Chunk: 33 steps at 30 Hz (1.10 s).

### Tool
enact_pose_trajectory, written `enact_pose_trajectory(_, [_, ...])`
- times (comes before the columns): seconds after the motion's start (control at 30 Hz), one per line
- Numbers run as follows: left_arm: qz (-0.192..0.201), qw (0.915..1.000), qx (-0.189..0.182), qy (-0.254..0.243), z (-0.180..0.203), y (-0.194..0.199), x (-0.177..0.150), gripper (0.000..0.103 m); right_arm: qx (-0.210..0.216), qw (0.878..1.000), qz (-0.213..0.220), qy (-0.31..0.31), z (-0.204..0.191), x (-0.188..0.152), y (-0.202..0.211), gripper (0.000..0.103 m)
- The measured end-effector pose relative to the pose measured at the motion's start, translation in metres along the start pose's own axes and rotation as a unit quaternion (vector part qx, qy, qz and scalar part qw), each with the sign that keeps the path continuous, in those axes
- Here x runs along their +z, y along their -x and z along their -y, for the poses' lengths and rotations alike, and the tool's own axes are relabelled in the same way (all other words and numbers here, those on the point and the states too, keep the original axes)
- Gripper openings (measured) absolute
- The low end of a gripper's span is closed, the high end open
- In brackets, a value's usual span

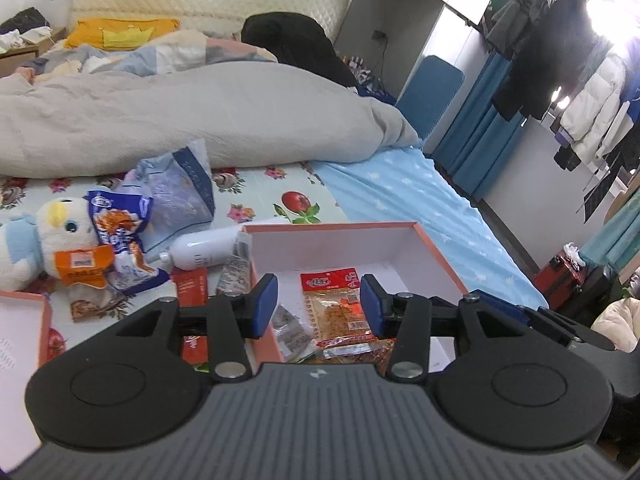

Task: Organize snacks
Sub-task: 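Move both tools back from the box toward the snack pile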

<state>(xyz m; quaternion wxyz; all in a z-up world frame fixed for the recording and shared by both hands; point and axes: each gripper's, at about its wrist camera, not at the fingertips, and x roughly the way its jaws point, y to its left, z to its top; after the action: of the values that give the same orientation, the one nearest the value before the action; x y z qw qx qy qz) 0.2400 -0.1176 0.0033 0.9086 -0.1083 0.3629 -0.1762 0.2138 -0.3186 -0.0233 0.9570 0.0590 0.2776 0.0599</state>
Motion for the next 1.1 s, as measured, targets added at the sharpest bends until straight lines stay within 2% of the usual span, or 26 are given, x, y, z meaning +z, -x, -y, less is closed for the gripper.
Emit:
enact_pose_trajectory(0.43, [0.029, 0.9992, 0.018, 0.021, -0.058, 0.069, -0.025, 0.054, 0.017, 1.0, 0.016, 0.008, -0.052, -0.019, 0.02, 0.06])
enact_pose_trajectory(0.6, [0.033, 0.9983, 0.023, 0.042, -0.076, 0.082, -0.04, 0.054, 0.021, 0.999, 0.016, 0.019, -0.064, -0.027, 0.027, 0.06])
enact_pose_trajectory(1.1, [0.038, 0.9976, 0.036, 0.046, -0.101, 0.094, -0.082, 0.054, 0.044, 0.999, 0.001, 0.029, -0.096, -0.062, 0.033, 0.06])
